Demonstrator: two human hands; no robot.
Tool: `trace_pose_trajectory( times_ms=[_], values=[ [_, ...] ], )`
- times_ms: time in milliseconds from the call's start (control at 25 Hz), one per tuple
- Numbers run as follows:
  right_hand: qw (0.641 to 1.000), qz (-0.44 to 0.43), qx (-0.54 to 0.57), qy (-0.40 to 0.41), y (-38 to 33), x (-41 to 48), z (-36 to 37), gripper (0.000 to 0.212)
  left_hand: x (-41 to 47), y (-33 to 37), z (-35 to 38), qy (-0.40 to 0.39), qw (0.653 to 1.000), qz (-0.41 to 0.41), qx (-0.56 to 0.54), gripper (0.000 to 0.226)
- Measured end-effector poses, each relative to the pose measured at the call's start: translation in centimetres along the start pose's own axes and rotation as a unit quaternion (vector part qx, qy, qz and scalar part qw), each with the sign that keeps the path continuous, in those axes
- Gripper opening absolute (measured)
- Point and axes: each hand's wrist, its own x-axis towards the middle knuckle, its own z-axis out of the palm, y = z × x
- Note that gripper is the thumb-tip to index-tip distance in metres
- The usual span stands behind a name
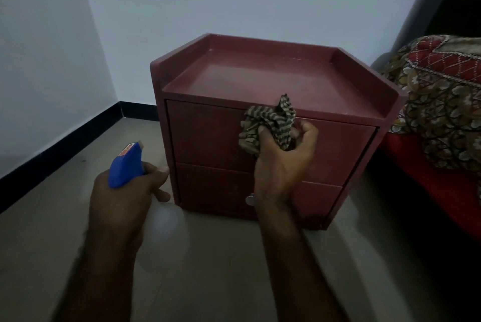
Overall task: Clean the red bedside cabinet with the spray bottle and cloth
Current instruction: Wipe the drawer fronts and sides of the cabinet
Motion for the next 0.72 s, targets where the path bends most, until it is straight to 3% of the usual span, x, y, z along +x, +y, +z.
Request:
trace_pose_trajectory(
  times_ms=[160, 360, 520, 720],
  values=[
    [0.994, -0.091, -0.053, -0.004, 0.8, -0.6, 1.5, 0.046, 0.8, -1.3, -0.8, 0.017, 1.000, 0.002, -0.002, 0.016],
    [0.978, -0.173, -0.106, -0.048, 1.9, -1.1, 2.7, 0.047, 0.8, -0.9, -0.8, 0.022, 1.000, -0.001, 0.014, 0.043],
    [0.965, -0.194, -0.137, -0.113, 2.6, -2.9, 4.2, 0.055, 1.7, -1.8, -1.4, 0.043, 0.999, 0.000, 0.026, 0.013],
    [0.951, -0.192, -0.152, -0.191, 3.2, -4.0, 6.0, 0.062, 2.8, -2.0, -2.7, 0.049, 0.997, 0.014, 0.054, 0.012]
  ],
)
